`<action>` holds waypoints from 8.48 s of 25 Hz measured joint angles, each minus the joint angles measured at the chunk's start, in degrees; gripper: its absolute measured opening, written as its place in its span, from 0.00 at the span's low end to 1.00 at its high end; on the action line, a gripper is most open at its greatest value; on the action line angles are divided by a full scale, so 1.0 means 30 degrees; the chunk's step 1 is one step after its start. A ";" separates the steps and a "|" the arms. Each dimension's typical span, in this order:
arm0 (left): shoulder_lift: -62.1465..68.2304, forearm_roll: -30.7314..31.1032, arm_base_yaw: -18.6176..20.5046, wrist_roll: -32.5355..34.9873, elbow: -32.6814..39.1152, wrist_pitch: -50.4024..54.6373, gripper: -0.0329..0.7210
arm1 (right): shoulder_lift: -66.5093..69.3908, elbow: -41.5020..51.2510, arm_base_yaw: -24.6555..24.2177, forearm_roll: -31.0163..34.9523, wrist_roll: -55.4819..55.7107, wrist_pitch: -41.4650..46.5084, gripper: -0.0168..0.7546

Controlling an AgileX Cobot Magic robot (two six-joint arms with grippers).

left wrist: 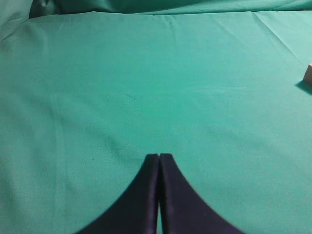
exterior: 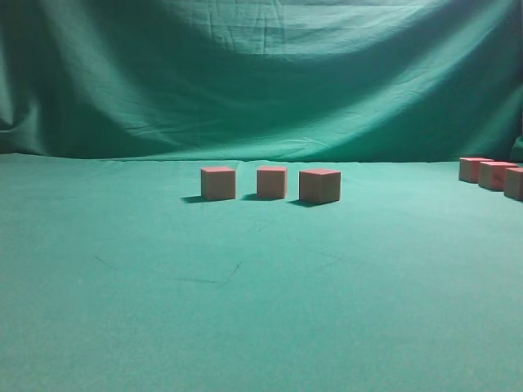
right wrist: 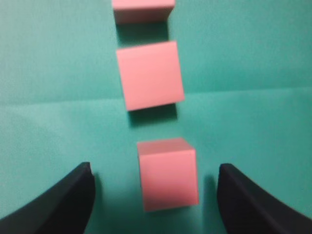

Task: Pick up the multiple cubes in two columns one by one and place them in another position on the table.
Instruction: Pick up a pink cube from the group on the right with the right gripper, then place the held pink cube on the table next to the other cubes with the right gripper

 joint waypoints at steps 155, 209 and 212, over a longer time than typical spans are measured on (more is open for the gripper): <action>0.0000 0.0000 0.0000 0.0000 0.0000 0.0000 0.04 | 0.9743 -1.6365 1.9491 -0.1800 1.5452 0.7130 0.35; 0.0000 0.0000 0.0000 0.0000 0.0000 0.0000 0.04 | 0.9743 -1.6365 1.9491 -0.1795 1.5452 0.7256 0.35; 0.0000 0.0000 0.0000 0.0000 0.0000 0.0000 0.04 | 0.9743 -1.6365 1.9491 -0.1795 1.5452 0.7256 0.35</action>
